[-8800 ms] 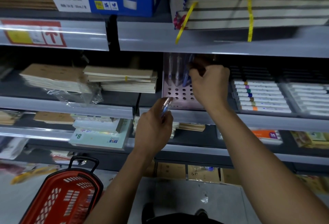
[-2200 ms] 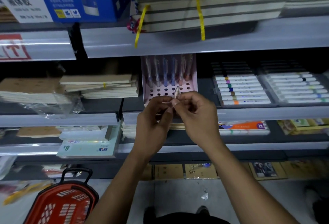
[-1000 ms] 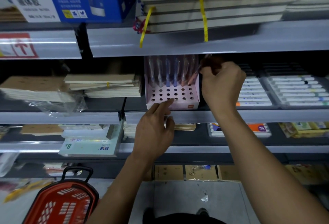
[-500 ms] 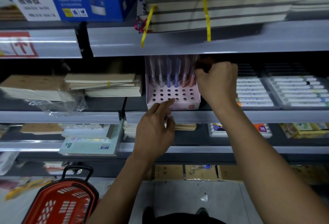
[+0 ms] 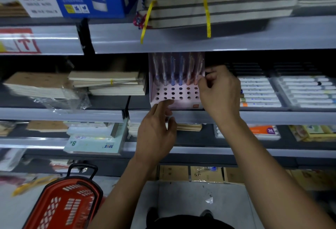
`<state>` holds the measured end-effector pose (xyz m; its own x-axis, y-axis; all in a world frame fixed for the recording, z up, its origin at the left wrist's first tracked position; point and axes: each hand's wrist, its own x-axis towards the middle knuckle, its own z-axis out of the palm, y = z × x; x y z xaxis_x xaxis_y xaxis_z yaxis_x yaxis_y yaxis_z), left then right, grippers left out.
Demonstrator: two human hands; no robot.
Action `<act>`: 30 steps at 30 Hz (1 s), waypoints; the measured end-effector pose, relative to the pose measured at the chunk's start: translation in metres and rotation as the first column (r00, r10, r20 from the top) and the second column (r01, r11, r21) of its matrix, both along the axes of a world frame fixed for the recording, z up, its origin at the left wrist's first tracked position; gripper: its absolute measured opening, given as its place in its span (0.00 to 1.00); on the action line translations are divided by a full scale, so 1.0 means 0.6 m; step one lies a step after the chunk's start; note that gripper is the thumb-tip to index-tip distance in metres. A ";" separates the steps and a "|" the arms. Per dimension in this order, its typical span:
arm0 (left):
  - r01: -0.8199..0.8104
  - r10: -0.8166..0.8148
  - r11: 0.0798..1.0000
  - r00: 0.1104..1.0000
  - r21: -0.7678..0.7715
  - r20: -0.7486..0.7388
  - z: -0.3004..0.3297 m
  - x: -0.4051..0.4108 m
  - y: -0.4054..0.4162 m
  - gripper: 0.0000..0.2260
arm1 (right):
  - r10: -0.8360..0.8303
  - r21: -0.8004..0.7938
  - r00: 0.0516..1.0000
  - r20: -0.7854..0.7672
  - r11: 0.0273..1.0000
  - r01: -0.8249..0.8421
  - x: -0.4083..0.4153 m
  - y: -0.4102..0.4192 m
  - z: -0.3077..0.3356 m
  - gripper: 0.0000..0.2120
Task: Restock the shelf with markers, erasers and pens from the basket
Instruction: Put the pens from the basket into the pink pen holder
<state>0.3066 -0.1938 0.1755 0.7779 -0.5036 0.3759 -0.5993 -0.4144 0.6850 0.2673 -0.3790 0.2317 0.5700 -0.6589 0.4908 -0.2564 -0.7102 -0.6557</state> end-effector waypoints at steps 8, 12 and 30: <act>-0.124 0.122 0.991 0.992 0.052 0.046 -0.019 -0.015 0.025 0.14 | 0.341 -0.148 0.932 -0.120 0.923 -0.356 -0.063 0.057 -0.076 0.04; -0.198 0.193 0.968 0.980 0.155 0.047 -0.037 -0.031 0.045 0.11 | 0.418 -0.142 0.883 -0.214 0.881 -0.451 -0.077 0.077 -0.117 0.03; -0.521 0.593 0.746 0.803 0.414 -0.058 -0.119 -0.144 0.271 0.15 | 0.706 0.198 0.472 -0.527 0.642 -0.740 -0.058 0.237 -0.242 0.06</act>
